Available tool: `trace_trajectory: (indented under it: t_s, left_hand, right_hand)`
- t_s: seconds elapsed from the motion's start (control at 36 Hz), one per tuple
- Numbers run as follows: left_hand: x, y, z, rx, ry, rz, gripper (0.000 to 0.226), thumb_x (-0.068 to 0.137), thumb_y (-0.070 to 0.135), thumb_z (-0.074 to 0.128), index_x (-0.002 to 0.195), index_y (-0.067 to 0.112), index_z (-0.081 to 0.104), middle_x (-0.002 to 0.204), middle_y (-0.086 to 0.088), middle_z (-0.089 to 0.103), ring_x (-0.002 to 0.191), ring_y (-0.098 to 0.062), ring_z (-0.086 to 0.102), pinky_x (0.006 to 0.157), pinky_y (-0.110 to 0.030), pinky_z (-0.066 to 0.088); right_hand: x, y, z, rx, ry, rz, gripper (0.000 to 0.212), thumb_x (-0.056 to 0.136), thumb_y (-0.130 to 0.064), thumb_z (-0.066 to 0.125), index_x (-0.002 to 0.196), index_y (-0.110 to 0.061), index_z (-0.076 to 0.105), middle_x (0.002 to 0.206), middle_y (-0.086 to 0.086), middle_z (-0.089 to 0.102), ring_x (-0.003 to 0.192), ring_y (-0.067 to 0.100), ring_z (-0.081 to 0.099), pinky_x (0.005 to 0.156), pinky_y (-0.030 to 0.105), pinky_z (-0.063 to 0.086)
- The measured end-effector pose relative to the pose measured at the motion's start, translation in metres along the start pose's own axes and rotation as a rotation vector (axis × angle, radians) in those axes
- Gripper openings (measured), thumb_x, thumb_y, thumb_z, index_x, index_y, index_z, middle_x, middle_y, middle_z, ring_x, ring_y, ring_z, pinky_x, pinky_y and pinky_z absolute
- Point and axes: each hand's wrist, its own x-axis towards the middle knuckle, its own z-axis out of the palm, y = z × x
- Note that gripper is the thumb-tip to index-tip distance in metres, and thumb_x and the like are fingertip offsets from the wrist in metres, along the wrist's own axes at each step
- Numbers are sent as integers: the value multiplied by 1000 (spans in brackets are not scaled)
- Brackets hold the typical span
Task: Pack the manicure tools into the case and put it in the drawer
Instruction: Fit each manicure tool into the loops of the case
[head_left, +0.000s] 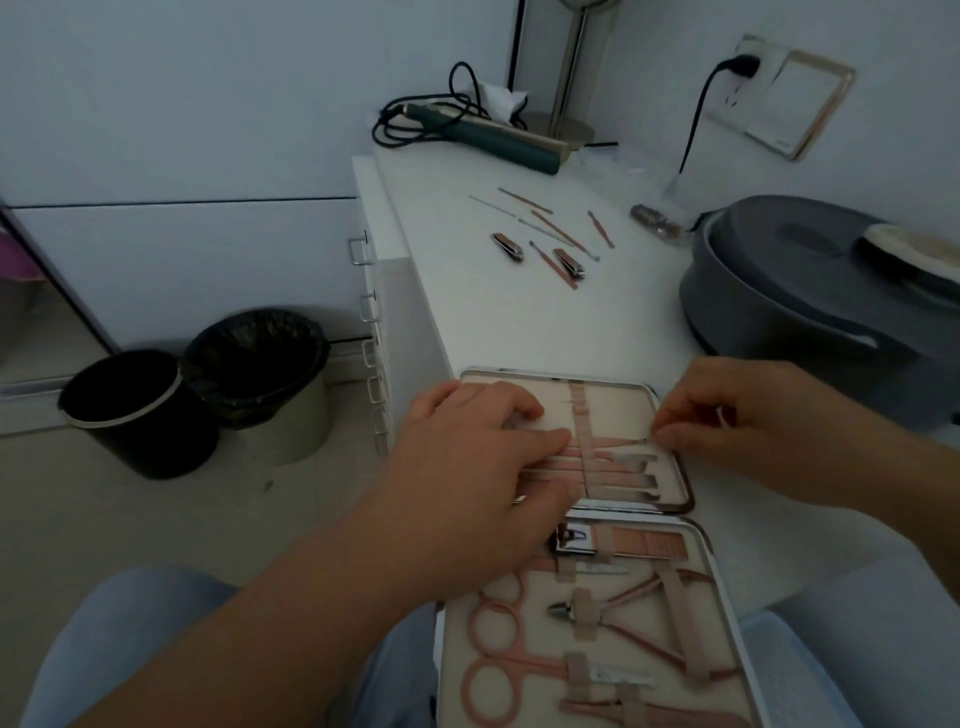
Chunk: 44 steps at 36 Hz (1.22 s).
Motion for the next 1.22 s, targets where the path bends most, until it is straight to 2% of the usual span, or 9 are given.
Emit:
trace_trajectory:
  t_s: [0.22, 0.33, 0.42, 0.5, 0.61, 0.83, 1.0, 1.11, 1.22]
  left_hand:
    - [0, 0, 0, -31, 33, -15, 45, 78, 55, 37, 115, 40, 58, 121, 15, 51, 113, -2, 38, 108, -28, 12]
    - [0, -1, 3, -53, 46, -19, 46, 78, 57, 37, 116, 39, 57, 122, 17, 50, 113, 1, 34, 109, -28, 10]
    - [-1, -1, 5, -70, 55, -24, 45, 78, 56, 38, 115, 39, 58, 121, 18, 50, 113, 2, 34, 109, -29, 11]
    - [-1, -1, 8, -97, 94, -37, 41, 76, 51, 44, 112, 38, 61, 118, 17, 53, 113, 1, 37, 109, -29, 13]
    - [-1, 3, 12, -106, 171, -102, 37, 73, 44, 49, 104, 34, 66, 112, 14, 58, 110, -3, 44, 107, -35, 20]
    - [5, 9, 16, -113, 230, -147, 36, 71, 41, 51, 100, 30, 69, 106, 10, 60, 105, -8, 48, 101, -27, 17]
    - [9, 8, 18, -125, 233, -149, 39, 70, 41, 48, 102, 31, 68, 107, 11, 59, 106, -7, 46, 101, -25, 15]
    - [10, 7, 16, -112, 216, -143, 42, 68, 41, 46, 104, 32, 67, 110, 13, 58, 109, -6, 45, 102, -23, 12]
    - [9, 6, 15, -82, 201, -119, 45, 69, 44, 44, 107, 34, 64, 113, 14, 56, 110, -3, 41, 102, -22, 10]
  right_hand:
    - [3, 0, 13, 89, 54, 22, 10, 78, -25, 67, 69, -29, 64, 75, -8, 60, 72, -1, 54, 65, 19, 45]
    - [2, 0, 16, 137, 72, 39, 11, 77, -21, 67, 68, -26, 64, 74, -6, 61, 71, -1, 54, 69, 16, 43]
    - [1, 1, 17, 150, 73, 54, 10, 78, -22, 67, 69, -27, 63, 74, -7, 61, 70, -1, 54, 66, 14, 44]
    - [3, 3, 19, 168, 78, 64, 11, 77, -23, 67, 68, -27, 63, 74, -6, 62, 68, -1, 54, 64, 12, 44]
    - [9, 4, 20, 217, 104, 80, 11, 77, -19, 68, 69, -25, 65, 73, -6, 63, 67, -1, 55, 62, 7, 42]
    - [22, 7, 19, 290, 97, 141, 11, 77, -20, 68, 67, -25, 66, 69, -24, 65, 62, -8, 59, 50, 0, 39]
    - [21, 10, 27, 324, 194, 147, 13, 76, -20, 68, 64, -25, 65, 61, -8, 65, 58, -4, 58, 52, 3, 41]
    - [17, 10, 33, 259, 254, 113, 11, 76, -20, 66, 66, -25, 63, 69, -8, 60, 65, -4, 53, 57, 3, 39]
    - [16, 10, 32, 251, 245, 115, 11, 78, -22, 66, 68, -26, 63, 72, -8, 59, 67, -6, 52, 58, 1, 38]
